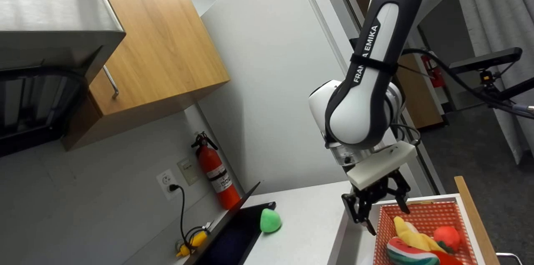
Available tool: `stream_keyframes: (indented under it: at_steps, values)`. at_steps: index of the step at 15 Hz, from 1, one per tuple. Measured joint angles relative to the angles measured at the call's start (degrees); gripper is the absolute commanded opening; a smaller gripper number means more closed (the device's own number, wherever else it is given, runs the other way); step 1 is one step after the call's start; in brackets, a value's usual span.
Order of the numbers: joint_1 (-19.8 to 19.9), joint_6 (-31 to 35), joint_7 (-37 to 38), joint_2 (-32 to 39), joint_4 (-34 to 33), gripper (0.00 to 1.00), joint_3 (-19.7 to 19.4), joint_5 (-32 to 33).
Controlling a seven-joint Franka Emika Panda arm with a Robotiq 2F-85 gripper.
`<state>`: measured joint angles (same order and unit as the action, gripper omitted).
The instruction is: Open the top drawer, Pick up the watermelon plush toy from the countertop and put it in the basket. Pick up the banana plush toy from the basket in the drawer and put it on the countertop. Close the top drawer.
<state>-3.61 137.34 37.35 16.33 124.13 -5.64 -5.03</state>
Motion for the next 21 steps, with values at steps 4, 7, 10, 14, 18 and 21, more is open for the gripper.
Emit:
stream_keyframes:
  at_steps: [4, 7, 10, 14, 18, 21]
  values:
    - [0.9, 2.8, 0.0, 1.2, 0.0, 1.0, -0.1, -1.7]
    - [1.7, 4.7, 0.0, 2.0, 0.3, 1.0, -0.3, -1.7]
    - [2.4, 6.0, 0.0, 2.9, 0.5, 1.0, -0.3, -2.0]
    - [2.4, 7.8, 0.0, 4.0, 0.8, 1.0, -0.3, -3.4]
    - [2.8, 9.6, 0.0, 4.7, 1.7, 1.0, -0.3, -4.5]
    - [3.3, 11.0, 0.0, 4.7, 3.0, 1.0, -0.6, -5.0]
